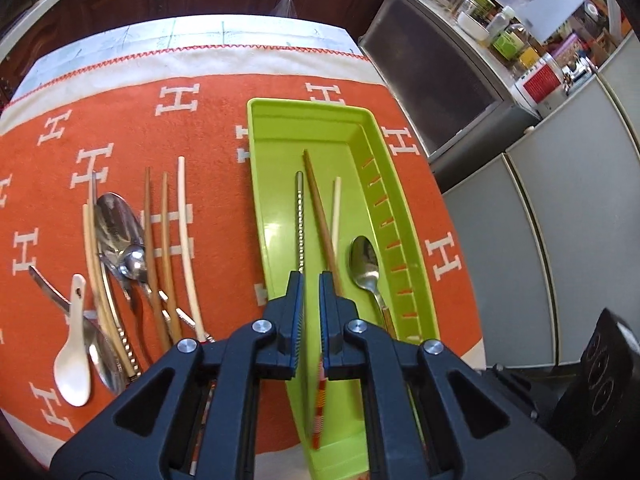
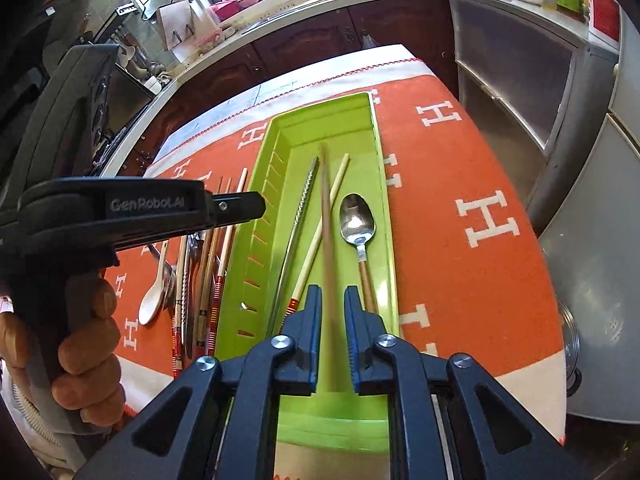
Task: Organize utensils
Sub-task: 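Carry both chopsticks into the green tray and open both grippers, then move both grippers back over the utensil pile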
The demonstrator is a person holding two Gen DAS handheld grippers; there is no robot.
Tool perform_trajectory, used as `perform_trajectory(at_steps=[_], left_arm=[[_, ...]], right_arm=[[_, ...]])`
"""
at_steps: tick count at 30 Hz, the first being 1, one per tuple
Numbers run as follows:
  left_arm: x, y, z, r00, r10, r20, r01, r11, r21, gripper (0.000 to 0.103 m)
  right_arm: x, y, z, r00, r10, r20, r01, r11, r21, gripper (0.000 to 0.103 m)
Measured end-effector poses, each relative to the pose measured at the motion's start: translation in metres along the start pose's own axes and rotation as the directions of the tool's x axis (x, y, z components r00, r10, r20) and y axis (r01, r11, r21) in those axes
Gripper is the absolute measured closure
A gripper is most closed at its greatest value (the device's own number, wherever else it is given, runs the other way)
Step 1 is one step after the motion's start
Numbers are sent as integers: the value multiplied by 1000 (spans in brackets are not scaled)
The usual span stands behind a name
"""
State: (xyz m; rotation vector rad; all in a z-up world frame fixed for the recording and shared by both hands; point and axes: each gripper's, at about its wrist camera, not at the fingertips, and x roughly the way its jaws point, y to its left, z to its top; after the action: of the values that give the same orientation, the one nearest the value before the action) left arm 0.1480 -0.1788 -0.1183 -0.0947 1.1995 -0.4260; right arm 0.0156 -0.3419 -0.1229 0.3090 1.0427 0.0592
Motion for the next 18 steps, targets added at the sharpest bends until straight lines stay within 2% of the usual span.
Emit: perform_trajectory(at_steps=[9, 18], left_arm=[[-39, 18, -22, 997, 65, 45, -67, 996, 59, 99], [-72, 62, -54, 985, 150, 82, -153, 988, 34, 99]], right_arm=[[3, 5, -2, 1000, 4, -9, -4, 1000, 1, 91], [12, 19, -6, 999, 23, -28, -23, 1000, -2, 91]])
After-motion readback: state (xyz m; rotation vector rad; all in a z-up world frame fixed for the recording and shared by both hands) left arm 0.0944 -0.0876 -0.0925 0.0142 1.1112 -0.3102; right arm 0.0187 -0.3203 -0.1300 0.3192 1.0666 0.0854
